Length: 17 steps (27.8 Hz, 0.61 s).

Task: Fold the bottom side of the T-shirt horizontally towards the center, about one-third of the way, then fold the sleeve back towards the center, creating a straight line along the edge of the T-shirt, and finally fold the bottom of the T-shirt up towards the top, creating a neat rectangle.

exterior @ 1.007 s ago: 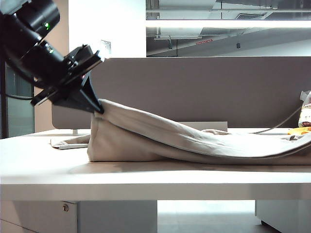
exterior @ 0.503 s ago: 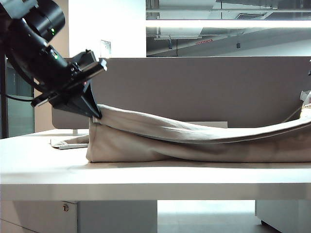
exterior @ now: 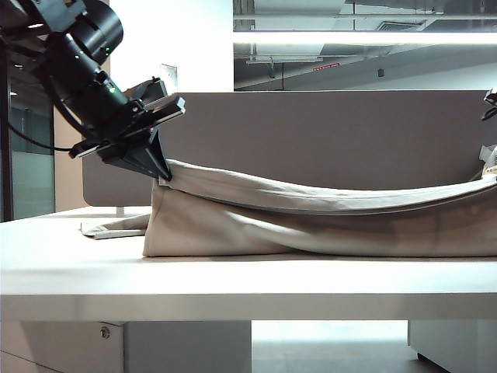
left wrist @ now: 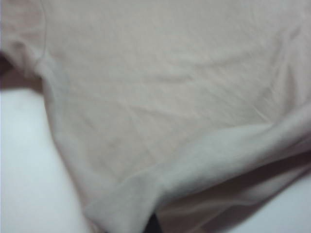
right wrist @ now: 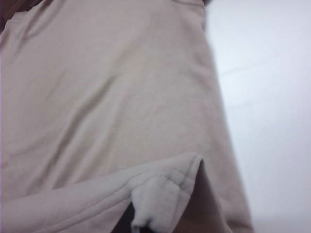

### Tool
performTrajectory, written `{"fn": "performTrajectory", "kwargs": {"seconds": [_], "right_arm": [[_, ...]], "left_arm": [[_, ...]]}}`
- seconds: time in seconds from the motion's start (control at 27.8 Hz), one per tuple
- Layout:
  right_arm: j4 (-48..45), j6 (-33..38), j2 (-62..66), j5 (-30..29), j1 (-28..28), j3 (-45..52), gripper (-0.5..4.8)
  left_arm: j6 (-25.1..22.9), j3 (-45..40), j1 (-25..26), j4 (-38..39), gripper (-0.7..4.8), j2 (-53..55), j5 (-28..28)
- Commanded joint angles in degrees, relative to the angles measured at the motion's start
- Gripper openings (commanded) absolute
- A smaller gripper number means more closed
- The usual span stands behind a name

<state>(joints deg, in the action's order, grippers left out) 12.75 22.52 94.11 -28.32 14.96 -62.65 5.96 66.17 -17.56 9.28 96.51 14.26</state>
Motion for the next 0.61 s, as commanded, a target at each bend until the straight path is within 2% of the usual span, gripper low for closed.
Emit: {"fn": "performTrajectory", "kwargs": {"seconds": [0.04,0.4,0.61], "right_arm": [[0.07,0.15,1.46,-0.33,-0.02,-2.16,-0.07],[-0.46,0.00,5.44,0.11,-0.63,-6.86,-0.07],[-0.68,0.02,8.31,0.37,-2.08,-10.03,-0.07]], "left_arm": [[-1.14,1.90,1.20,1.97,-0.06,1.44,-1.29],[-1.05,2.78,6.21,2.21,-0.06,3.54,-0.92],[-1.36,5.01,6.93,2.58,-0.06,5.44,3.32]]}}
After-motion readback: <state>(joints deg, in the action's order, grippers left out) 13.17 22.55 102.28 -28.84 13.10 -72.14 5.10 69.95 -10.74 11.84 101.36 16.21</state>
